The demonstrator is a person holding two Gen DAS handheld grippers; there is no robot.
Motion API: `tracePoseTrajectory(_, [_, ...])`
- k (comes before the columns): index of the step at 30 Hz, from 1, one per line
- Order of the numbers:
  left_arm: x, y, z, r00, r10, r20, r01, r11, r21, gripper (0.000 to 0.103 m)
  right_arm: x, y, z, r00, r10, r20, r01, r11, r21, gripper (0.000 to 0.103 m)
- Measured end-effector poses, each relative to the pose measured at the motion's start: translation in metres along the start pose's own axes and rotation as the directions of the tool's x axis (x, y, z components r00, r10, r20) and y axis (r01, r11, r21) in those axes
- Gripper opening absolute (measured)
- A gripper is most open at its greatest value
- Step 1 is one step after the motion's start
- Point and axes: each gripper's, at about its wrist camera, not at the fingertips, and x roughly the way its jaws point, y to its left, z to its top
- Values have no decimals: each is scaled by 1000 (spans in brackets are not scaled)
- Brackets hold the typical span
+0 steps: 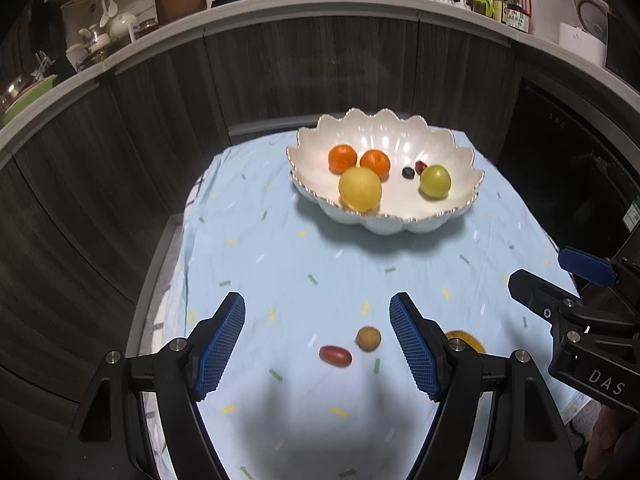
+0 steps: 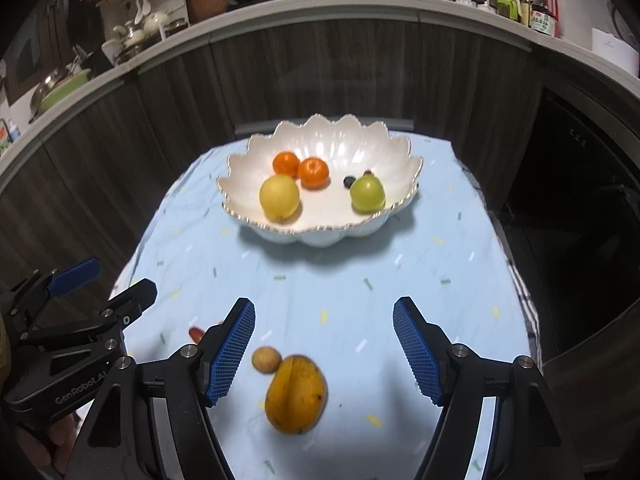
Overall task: Organize fruits
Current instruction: 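Withdraw both tools from the bowl toward the remaining fruits, then grasp the second red tomato with the left tool while the right tool grasps the mango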
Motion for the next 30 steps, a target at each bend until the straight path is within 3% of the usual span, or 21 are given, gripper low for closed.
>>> tracePoseTrajectory(12, [26,-6,-29,997,-30,-74,32,999,33,74,21,5,-27,995,-5,-102,3,1000,-16,72])
tracePoseTrajectory(30, [64,0,-52,986,-35,-161,41,999,34,70,63,15,-52,960,-6,-279,7,1000,0,72])
